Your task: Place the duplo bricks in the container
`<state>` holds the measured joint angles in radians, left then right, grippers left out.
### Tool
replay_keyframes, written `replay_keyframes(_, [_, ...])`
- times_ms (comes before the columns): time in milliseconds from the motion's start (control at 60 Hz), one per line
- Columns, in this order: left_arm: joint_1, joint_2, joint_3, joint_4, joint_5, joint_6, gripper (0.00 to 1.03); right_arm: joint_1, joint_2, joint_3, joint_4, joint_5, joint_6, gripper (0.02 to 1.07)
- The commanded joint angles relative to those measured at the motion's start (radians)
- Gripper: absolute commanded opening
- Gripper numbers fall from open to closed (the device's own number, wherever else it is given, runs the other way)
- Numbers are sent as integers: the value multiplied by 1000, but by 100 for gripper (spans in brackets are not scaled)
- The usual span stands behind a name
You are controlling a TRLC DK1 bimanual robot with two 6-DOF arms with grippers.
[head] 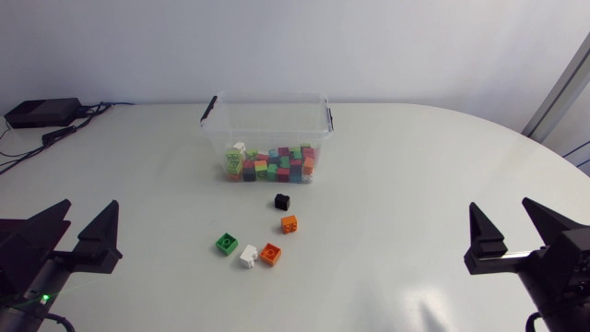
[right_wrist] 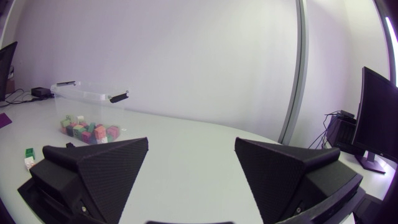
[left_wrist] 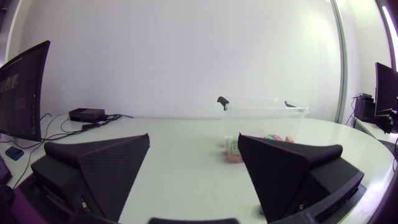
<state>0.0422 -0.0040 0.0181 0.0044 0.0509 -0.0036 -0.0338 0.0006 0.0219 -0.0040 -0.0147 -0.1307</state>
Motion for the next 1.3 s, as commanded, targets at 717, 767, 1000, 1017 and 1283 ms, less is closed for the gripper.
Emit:
replay_keyframes(717, [-1,-10,-1,22,-2,-16,99,5,-7,-22,10,5,8,103])
replay_keyframes(767, [-1,-8,6,20,0,-16,99,3,-7,-17,12,5,6,103])
replay_keyframes(1000, [-1,61,79,9,0,-15,99,12,-4,19,10,4,6,103])
replay_keyframes(1017, [-2,75,86,9,0,-15,99,15,-2,24,10,4,6,103])
replay_keyframes(1283, [-30,285,221,11,0,-22,97,29,125,105,53,2,6,103])
